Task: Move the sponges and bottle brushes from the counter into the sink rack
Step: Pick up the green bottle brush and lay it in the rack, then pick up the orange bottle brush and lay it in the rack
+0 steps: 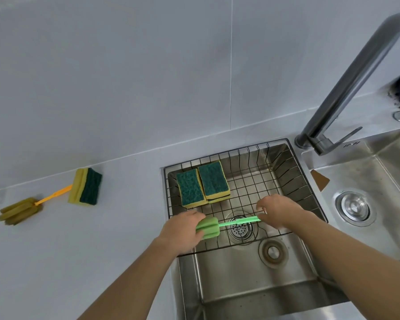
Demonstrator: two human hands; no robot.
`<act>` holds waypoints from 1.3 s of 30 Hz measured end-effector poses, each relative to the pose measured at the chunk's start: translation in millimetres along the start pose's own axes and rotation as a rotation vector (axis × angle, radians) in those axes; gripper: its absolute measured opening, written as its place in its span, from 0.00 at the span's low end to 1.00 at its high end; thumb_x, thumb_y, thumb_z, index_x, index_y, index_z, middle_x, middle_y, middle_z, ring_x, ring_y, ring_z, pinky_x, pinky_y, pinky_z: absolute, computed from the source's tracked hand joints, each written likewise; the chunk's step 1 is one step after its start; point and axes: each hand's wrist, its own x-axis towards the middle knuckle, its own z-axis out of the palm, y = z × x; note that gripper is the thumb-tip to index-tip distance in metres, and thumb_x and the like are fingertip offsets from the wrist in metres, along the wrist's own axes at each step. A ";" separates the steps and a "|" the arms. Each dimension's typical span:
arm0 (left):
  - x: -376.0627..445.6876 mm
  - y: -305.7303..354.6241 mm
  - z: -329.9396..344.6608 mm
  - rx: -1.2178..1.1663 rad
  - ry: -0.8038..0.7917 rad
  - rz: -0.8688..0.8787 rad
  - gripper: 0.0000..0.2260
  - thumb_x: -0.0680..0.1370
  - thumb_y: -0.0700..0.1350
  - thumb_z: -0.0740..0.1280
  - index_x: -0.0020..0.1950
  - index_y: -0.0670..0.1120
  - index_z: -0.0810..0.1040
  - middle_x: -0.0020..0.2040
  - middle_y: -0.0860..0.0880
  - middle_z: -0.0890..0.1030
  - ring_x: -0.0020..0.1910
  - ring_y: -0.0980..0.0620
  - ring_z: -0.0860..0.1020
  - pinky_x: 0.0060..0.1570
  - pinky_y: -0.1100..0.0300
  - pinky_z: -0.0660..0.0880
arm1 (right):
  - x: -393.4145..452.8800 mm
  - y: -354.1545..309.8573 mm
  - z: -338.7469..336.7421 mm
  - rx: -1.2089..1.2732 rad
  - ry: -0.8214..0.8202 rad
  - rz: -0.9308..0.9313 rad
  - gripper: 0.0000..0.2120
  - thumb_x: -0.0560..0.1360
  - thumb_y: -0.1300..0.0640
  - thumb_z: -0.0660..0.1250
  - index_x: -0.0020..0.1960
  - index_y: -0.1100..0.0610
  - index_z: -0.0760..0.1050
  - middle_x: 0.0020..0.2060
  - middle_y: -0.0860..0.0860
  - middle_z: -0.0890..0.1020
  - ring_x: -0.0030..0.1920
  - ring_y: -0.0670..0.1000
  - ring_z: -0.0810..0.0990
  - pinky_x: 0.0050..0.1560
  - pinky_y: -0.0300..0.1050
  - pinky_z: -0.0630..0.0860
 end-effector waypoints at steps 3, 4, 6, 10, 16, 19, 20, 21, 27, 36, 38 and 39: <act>-12.3 -2.0 -3.9 -0.033 0.039 -0.029 0.19 0.77 0.52 0.63 0.68 0.52 0.71 0.60 0.53 0.76 0.56 0.51 0.76 0.55 0.53 0.75 | -10.7 -6.6 -5.4 -0.031 0.020 0.023 0.17 0.77 0.51 0.63 0.65 0.51 0.75 0.59 0.53 0.81 0.56 0.55 0.80 0.55 0.48 0.78; -18.9 -3.4 -5.4 -0.047 0.051 -0.035 0.19 0.77 0.52 0.63 0.68 0.52 0.71 0.60 0.53 0.76 0.56 0.51 0.76 0.55 0.53 0.75 | -15.9 -9.8 -7.2 -0.042 0.031 0.028 0.18 0.77 0.51 0.63 0.66 0.52 0.74 0.60 0.53 0.80 0.57 0.55 0.79 0.55 0.48 0.78; -30.0 -9.5 -5.9 -0.084 0.070 -0.053 0.19 0.78 0.52 0.63 0.68 0.53 0.71 0.61 0.52 0.76 0.56 0.52 0.75 0.54 0.55 0.75 | -24.7 -16.1 -10.1 -0.058 0.054 0.036 0.18 0.78 0.51 0.63 0.67 0.52 0.74 0.61 0.53 0.80 0.58 0.55 0.79 0.55 0.48 0.78; -53.2 -29.5 -14.0 -0.153 0.095 -0.118 0.20 0.79 0.51 0.62 0.71 0.53 0.68 0.66 0.51 0.74 0.62 0.52 0.73 0.61 0.57 0.71 | -39.3 -35.1 -15.1 -0.114 0.082 0.037 0.18 0.78 0.51 0.61 0.67 0.53 0.74 0.60 0.54 0.80 0.57 0.56 0.80 0.53 0.48 0.78; -94.2 -79.5 -18.2 -0.210 0.152 -0.200 0.22 0.81 0.53 0.59 0.74 0.53 0.63 0.75 0.51 0.64 0.73 0.53 0.63 0.71 0.61 0.58 | -47.2 -88.7 -20.6 -0.169 0.131 0.004 0.20 0.78 0.49 0.62 0.69 0.52 0.72 0.62 0.52 0.80 0.59 0.55 0.80 0.57 0.50 0.78; -119.2 -111.1 -14.2 -0.234 0.166 -0.246 0.22 0.80 0.54 0.60 0.74 0.54 0.63 0.76 0.52 0.63 0.74 0.54 0.60 0.71 0.62 0.56 | -46.7 -122.7 -16.2 -0.198 0.130 -0.023 0.18 0.77 0.49 0.61 0.64 0.53 0.76 0.58 0.52 0.82 0.55 0.55 0.81 0.52 0.49 0.80; -128.7 -122.8 -13.6 -0.241 0.165 -0.263 0.22 0.80 0.54 0.60 0.74 0.54 0.63 0.76 0.53 0.63 0.75 0.54 0.60 0.71 0.62 0.56 | -46.6 -136.7 -14.9 -0.215 0.123 -0.034 0.17 0.77 0.49 0.60 0.62 0.54 0.76 0.57 0.53 0.82 0.54 0.56 0.81 0.51 0.50 0.80; -136.6 -134.2 -12.6 -0.247 0.162 -0.277 0.22 0.80 0.54 0.60 0.74 0.54 0.63 0.76 0.53 0.63 0.75 0.54 0.60 0.71 0.61 0.56 | -46.9 -150.0 -13.9 -0.231 0.121 -0.044 0.16 0.78 0.50 0.60 0.61 0.55 0.77 0.56 0.53 0.82 0.53 0.56 0.81 0.50 0.50 0.80; -177.7 -199.8 -12.6 -0.259 0.162 -0.336 0.22 0.80 0.55 0.60 0.73 0.55 0.64 0.73 0.53 0.67 0.71 0.53 0.65 0.69 0.60 0.62 | -39.9 -223.4 -5.0 -0.248 0.124 -0.082 0.14 0.78 0.50 0.60 0.56 0.56 0.78 0.49 0.53 0.82 0.46 0.55 0.81 0.47 0.49 0.81; -218.0 -298.0 -18.4 -0.274 0.195 -0.395 0.20 0.79 0.55 0.61 0.70 0.55 0.68 0.67 0.54 0.72 0.66 0.54 0.69 0.64 0.57 0.69 | -22.2 -322.7 7.4 -0.257 0.112 -0.141 0.20 0.79 0.47 0.60 0.70 0.50 0.71 0.63 0.49 0.79 0.61 0.52 0.78 0.60 0.47 0.76; -224.8 -314.6 -19.8 -0.274 0.209 -0.401 0.20 0.79 0.54 0.61 0.70 0.55 0.68 0.67 0.54 0.73 0.66 0.54 0.69 0.64 0.57 0.69 | -19.5 -344.2 9.9 -0.253 0.116 -0.153 0.20 0.79 0.46 0.61 0.68 0.49 0.72 0.62 0.48 0.79 0.60 0.53 0.78 0.59 0.48 0.77; -230.0 -324.7 -20.6 -0.281 0.213 -0.409 0.19 0.79 0.54 0.62 0.70 0.55 0.68 0.66 0.55 0.73 0.66 0.54 0.69 0.64 0.57 0.69 | -15.8 -357.3 11.8 -0.251 0.119 -0.167 0.20 0.78 0.45 0.61 0.68 0.49 0.72 0.62 0.49 0.79 0.60 0.53 0.78 0.60 0.48 0.76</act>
